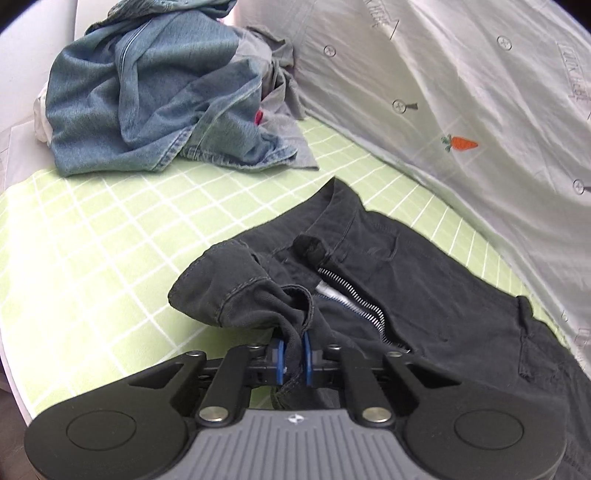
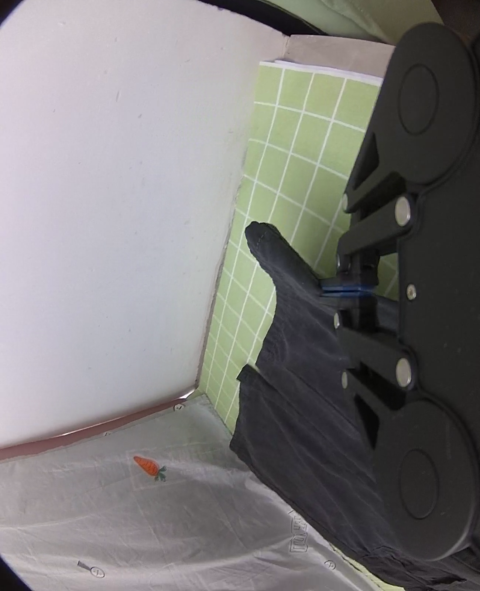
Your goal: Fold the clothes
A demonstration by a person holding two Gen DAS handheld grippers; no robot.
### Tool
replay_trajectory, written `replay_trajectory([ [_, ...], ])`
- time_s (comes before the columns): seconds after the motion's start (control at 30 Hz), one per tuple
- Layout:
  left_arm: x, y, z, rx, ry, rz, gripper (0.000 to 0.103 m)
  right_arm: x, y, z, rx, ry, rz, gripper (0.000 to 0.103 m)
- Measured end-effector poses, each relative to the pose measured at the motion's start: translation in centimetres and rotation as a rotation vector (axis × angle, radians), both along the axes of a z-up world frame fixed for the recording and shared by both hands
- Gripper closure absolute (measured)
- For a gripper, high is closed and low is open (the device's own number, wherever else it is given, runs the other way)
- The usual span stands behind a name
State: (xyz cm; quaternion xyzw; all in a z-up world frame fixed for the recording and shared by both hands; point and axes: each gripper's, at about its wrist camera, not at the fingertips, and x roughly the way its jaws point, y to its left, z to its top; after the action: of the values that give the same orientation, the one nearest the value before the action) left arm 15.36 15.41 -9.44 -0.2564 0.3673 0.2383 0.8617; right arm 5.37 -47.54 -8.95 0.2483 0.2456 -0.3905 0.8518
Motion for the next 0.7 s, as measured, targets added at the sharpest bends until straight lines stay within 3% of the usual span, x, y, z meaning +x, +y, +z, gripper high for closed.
replay_trajectory([
  [0.17, 1.7, -0.1, 3.2, 0.017, -0.110, -0.041, 0.093, 2.2, 0.7, 3.0, -0.067, -0.072, 0.051, 0.102],
  [0.4, 5.2, 0.2, 5.6, 0.034, -0.191, -0.051, 0.094, 6.3, 0.4, 6.3, -0.121, -0.155, 0.102, 0.102],
  [0.7, 9.4, 1.3, 5.7, 0.057, -0.195, 0.004, 0.095, 14.2, 0.4, 9.2, -0.205, -0.207, 0.186, 0.102],
])
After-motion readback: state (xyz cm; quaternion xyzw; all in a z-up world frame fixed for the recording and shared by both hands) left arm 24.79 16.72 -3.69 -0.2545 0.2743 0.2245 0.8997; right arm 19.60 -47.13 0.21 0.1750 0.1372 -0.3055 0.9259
